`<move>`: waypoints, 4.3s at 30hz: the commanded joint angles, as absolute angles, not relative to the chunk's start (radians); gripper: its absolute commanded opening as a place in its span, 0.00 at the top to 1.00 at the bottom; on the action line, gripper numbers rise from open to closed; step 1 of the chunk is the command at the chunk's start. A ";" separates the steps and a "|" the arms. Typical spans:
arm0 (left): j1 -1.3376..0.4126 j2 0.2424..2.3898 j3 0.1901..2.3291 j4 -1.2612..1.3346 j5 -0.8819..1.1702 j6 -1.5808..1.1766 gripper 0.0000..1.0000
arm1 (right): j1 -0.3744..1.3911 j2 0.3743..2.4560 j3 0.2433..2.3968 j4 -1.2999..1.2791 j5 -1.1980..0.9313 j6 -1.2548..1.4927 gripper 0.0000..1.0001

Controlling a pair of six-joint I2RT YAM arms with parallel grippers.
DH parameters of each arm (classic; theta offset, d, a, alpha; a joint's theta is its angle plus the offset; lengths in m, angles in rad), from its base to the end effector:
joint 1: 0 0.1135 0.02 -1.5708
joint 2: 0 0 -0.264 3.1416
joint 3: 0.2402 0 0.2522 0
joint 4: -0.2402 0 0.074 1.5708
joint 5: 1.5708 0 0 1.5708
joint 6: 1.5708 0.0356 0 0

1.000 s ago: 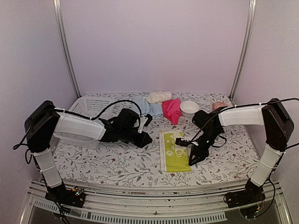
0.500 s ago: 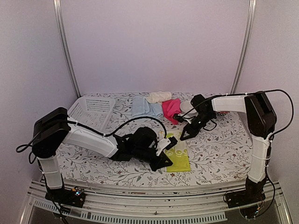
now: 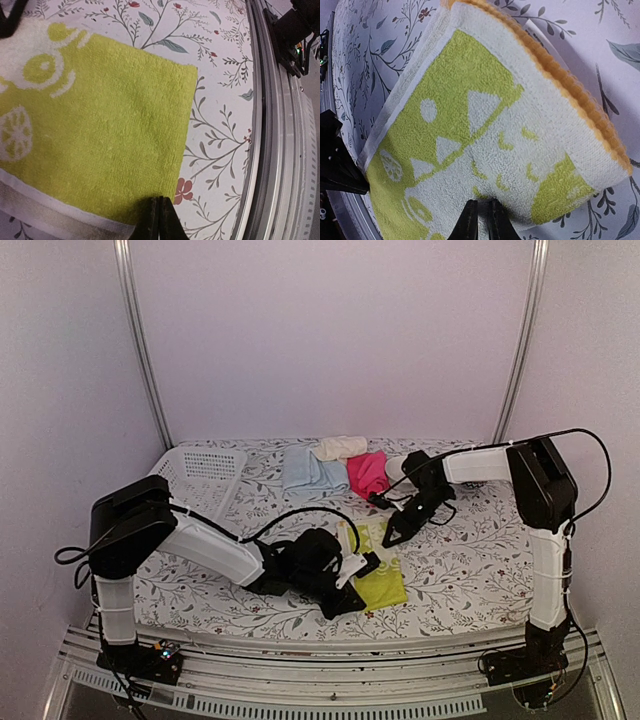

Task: Roll the towels
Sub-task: Smooth out the towel at the center of the board, then roll the towel at the center of the board.

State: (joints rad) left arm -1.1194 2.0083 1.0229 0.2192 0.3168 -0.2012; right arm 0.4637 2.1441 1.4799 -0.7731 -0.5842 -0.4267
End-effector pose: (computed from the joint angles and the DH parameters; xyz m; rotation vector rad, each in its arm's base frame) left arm 0.1623 -0.3602 0.1068 1.2692 2.1814 -0.9748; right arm 0.3551 0.1995 0.1288 -1.2991 2.5876 0.8739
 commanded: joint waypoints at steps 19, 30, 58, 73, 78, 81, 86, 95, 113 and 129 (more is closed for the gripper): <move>-1.123 1.542 1.209 -0.188 -0.217 -0.064 0.02 | 0.426 1.364 1.320 -0.551 -0.359 -0.449 0.29; -1.016 1.560 1.112 -0.186 -0.452 -0.143 0.02 | 0.452 1.256 1.030 -0.632 -0.738 -0.679 0.14; -1.008 1.638 0.979 -0.044 -0.024 -0.142 0.22 | 0.920 1.442 0.654 -0.306 -0.217 -0.764 0.62; -1.010 1.650 0.978 -0.045 0.034 -0.133 0.28 | 0.919 1.455 0.677 -0.300 -0.197 -0.753 0.68; -1.014 1.648 0.965 -0.041 0.033 -0.137 0.28 | 0.919 1.522 0.689 -0.286 -0.180 -0.741 0.70; -1.014 1.638 0.946 -0.022 0.037 -0.135 0.28 | 0.920 1.531 0.689 -0.285 -0.173 -0.735 0.71; -1.016 1.628 0.933 -0.015 0.032 -0.132 0.29 | 0.919 1.486 0.701 -0.305 -0.188 -0.729 0.72; -1.017 1.642 0.936 -0.010 0.040 -0.129 0.29 | 0.919 1.533 0.692 -0.289 -0.170 -0.741 0.68; -1.142 1.503 0.652 0.388 0.112 -0.091 0.33 | 0.749 1.647 0.820 -0.502 -0.494 -0.800 0.96; -1.258 1.885 0.918 0.441 0.007 0.236 0.46 | 0.592 1.972 1.119 -0.879 -0.823 -0.908 0.97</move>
